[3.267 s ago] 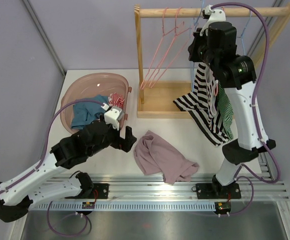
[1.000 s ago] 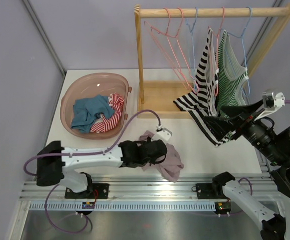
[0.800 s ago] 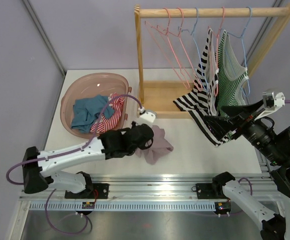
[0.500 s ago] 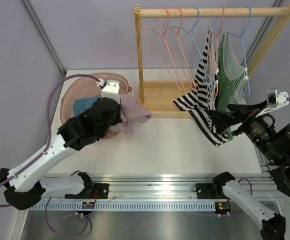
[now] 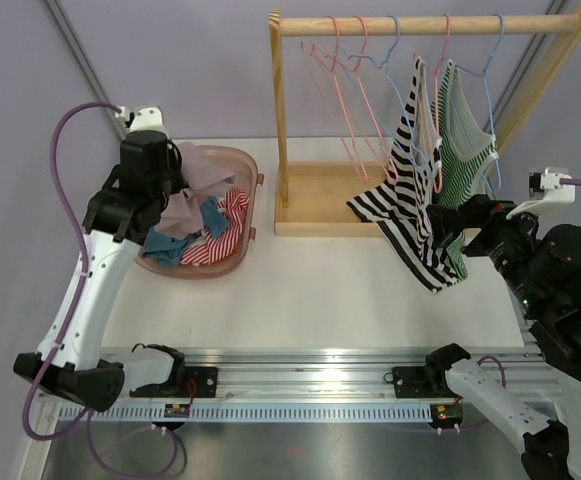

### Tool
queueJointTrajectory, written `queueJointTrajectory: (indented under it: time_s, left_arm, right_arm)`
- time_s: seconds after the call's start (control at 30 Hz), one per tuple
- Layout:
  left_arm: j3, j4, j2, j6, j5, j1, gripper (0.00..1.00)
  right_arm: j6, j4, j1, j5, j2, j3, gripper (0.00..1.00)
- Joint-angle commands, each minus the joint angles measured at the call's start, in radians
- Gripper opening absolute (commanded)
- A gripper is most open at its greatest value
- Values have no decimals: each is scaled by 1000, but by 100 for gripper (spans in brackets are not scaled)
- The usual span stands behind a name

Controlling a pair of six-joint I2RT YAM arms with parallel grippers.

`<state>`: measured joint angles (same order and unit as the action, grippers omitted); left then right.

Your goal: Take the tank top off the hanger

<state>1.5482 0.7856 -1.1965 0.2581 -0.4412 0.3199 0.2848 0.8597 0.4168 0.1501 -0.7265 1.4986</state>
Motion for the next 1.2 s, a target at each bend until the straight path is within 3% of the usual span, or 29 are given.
queueJointTrajectory:
  time_s: [0.0, 0.07, 0.13, 0.2, 0.23, 0.33, 0.5, 0.73, 0.87, 1.07, 1.17]
  left_arm:
    - [21, -6, -53, 1, 165, -57, 1]
    - [12, 6, -74, 6, 186, -87, 48]
    - [27, 26, -98, 15, 206, -108, 76]
    - [33, 44, -103, 24, 205, -123, 88]
    - [29, 46, -92, 29, 200, -125, 99]
    - [12, 52, -63, 33, 217, -127, 99]
    - [-68, 21, 17, 18, 386, -116, 99]
    - [-217, -19, 158, 4, 473, -1, 99]
    - [-304, -43, 242, 4, 541, 16, 99]
    - [-388, -36, 327, -28, 538, 22, 99]
    - [-415, -28, 342, -45, 535, 22, 99]
  right_arm:
    - [-3, 24, -3, 172, -40, 29, 100]
    - [-10, 33, -1, 204, -59, 32, 100]
    - [-15, 35, -3, 218, -77, 45, 99]
    - [-24, 32, -3, 227, -97, 58, 100]
    - [-29, 30, -1, 229, -105, 66, 100]
    - [-50, 38, -1, 224, -160, 104, 99]
    - [-70, 61, -1, 226, -290, 199, 100]
    - [-127, 96, -4, 255, -470, 402, 94]
    - [-165, 91, -36, 269, -582, 546, 77]
    - [-191, 174, -98, 237, -793, 754, 69]
    - [-194, 183, -115, 201, -855, 779, 61]
